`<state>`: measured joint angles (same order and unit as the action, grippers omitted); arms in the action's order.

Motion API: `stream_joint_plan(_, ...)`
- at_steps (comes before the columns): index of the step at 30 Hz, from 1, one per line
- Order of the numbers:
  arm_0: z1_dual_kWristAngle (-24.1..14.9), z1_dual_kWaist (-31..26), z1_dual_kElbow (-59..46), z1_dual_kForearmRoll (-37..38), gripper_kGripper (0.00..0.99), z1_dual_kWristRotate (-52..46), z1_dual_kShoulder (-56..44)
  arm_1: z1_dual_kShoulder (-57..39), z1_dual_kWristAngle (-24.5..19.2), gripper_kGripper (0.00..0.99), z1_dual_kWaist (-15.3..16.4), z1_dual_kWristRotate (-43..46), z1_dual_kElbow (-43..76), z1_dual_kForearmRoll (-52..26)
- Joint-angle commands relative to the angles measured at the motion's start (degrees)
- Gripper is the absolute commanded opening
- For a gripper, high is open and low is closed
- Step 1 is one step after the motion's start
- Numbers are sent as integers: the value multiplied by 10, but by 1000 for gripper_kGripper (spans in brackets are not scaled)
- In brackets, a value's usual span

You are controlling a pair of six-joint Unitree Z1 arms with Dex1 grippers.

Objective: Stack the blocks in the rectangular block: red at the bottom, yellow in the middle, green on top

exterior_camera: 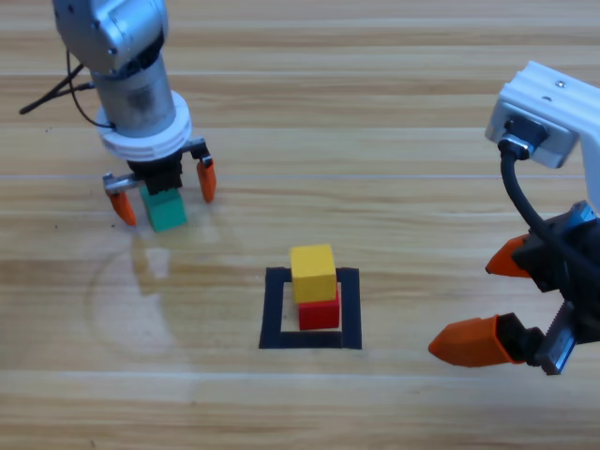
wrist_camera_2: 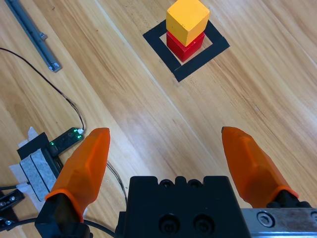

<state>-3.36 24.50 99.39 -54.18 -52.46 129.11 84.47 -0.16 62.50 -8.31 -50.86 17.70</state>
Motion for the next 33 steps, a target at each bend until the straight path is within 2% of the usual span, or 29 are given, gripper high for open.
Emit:
stream_joint_plan(1,-3,11,-1,-5,960,-9,41,26,-12,990,12,4,2,-10)
stream_joint_plan(19,-15,4,-6,4,808,1,56,24,-27,990,12,2,6,-10)
stream_joint_plan(23,-17,3,-7,3,643,8,52,24,-28,990,12,2,6,-10)
stream_joint_plan(25,-20,3,-7,3,526,13,49,23,-28,990,12,1,7,-10)
stream_joint_plan(26,-22,3,-8,2,454,16,46,22,-28,990,12,1,7,-10)
stream_joint_plan(29,-39,1,-13,-11,83,25,29,20,-31,990,12,1,8,-10)
stream_joint_plan(30,-43,-1,-19,-13,23,31,20,20,-32,990,12,0,8,-10)
stream_joint_plan(33,-49,2,15,-41,23,59,11,20,-37,990,12,0,8,-10)
